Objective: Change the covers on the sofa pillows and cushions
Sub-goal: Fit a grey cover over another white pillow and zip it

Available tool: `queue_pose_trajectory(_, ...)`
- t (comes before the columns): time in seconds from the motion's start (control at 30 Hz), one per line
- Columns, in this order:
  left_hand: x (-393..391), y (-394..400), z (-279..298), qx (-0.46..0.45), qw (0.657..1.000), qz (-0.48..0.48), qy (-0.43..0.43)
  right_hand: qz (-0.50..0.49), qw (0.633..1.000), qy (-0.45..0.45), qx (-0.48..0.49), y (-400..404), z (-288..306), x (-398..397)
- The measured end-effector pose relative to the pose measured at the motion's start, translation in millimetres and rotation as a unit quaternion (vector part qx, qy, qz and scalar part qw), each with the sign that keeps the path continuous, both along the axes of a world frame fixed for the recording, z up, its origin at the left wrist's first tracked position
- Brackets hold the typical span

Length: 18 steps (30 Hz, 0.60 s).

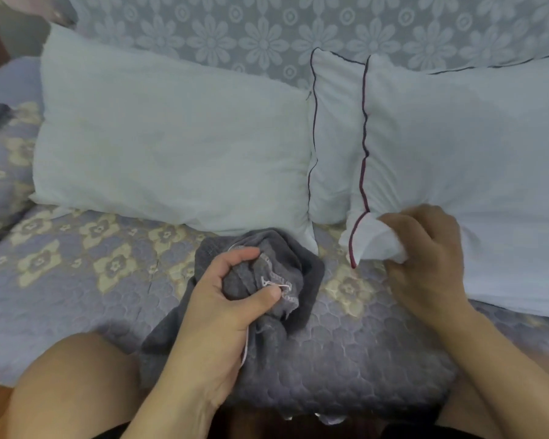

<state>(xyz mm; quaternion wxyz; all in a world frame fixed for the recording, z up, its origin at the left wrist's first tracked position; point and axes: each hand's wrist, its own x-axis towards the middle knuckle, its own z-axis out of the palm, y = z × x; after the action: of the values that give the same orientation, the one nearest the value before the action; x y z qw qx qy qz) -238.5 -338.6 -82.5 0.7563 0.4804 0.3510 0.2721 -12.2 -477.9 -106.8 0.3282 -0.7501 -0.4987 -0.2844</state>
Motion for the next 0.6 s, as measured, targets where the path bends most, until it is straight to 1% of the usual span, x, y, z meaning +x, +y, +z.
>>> queue_pose_trajectory(0.1,16,-2,1,0.086,0.996,0.013,0.026,0.029,0.996,0.039,0.074,13,39,-36)
queue_pose_trajectory(0.17,20,-4,2,0.106,0.994,0.026,0.03,0.034,0.996,0.048,0.073,26,42,-59)
queue_pose_trajectory(0.23,20,-5,2,0.097,0.994,0.039,0.027,0.04,0.998,0.047,0.028,39,24,-73)
queue_pose_trajectory(0.3,16,-4,1,0.053,0.997,0.06,0.012,0.048,0.997,0.058,-0.008,46,1,-78)
queue_pose_trajectory(0.37,11,-3,2,-0.004,0.997,0.078,-0.012,0.053,0.996,0.073,-0.02,49,-12,-79)
queue_pose_trajectory(0.43,6,-2,2,-0.037,0.996,0.077,-0.024,0.053,0.996,0.07,-0.015,51,-14,-79)
queue_pose_trajectory(0.5,2,-1,0,-0.044,0.995,0.093,-0.015,0.047,0.996,0.07,-0.002,50,-14,-78)
queue_pose_trajectory(0.6,1,5,-4,-0.001,0.989,0.146,0.016,0.042,0.992,0.116,0.032,45,-13,-79)
